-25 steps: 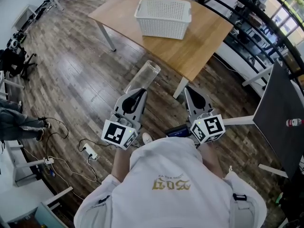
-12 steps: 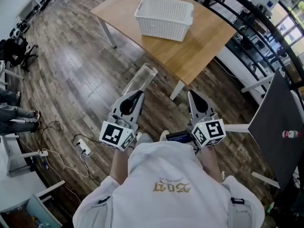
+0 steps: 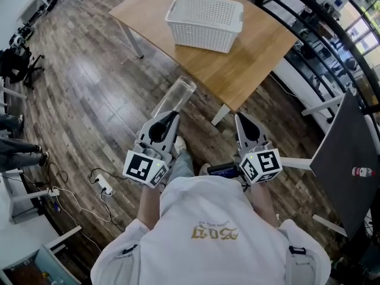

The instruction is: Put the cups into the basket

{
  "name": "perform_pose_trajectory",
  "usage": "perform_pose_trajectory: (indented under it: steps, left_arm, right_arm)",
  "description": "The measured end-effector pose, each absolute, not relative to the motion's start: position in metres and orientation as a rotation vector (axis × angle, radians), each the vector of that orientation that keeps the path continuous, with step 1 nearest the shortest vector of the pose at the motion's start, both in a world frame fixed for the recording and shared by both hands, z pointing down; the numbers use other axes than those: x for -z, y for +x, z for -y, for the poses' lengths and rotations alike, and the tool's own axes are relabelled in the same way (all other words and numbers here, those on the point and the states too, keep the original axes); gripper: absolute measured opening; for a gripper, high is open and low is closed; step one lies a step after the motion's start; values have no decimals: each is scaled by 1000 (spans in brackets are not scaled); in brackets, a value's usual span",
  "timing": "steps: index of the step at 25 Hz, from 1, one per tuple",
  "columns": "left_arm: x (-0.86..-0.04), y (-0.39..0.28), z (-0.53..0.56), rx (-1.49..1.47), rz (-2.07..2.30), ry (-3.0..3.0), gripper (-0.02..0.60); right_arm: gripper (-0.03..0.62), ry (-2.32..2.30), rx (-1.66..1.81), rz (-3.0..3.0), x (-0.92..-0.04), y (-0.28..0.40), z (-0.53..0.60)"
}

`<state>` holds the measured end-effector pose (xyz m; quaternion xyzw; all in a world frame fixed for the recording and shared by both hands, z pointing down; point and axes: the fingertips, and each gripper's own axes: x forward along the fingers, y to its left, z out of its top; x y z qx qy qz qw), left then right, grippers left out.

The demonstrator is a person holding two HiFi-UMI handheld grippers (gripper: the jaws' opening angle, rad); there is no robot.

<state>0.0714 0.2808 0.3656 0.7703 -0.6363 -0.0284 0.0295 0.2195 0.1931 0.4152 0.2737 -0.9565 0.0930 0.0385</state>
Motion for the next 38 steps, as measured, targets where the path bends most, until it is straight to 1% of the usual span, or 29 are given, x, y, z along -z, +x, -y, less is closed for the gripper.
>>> perform_pose_trajectory:
  steps: [6,16,23,29,33,38]
  left_arm:
    - [-360,32,-248,96,1925,2415,21]
    - [-345,-52,-195,95,1849,2497,21]
    - [-339,-92,-168,91,1808,2533,21]
    - [-346,-103,-148,94,1781,2540,21]
    - [-361,-103,-135,80,1760,2555,21]
    - [-361,-113,-104,75,1750,2567,21]
  right_arm:
    - [11,871,-276,2914,-412,180,-163]
    - [11,918,-247,2923,-395,85,-120]
    - [11,970,-246,2904,-391,45,-107]
    - [11,1013,-220,2899,-389,39,-85]
    - [11,1049,-232,2902,-405,40,-70]
    - [11,1053,-234,2918,-405,25,-40]
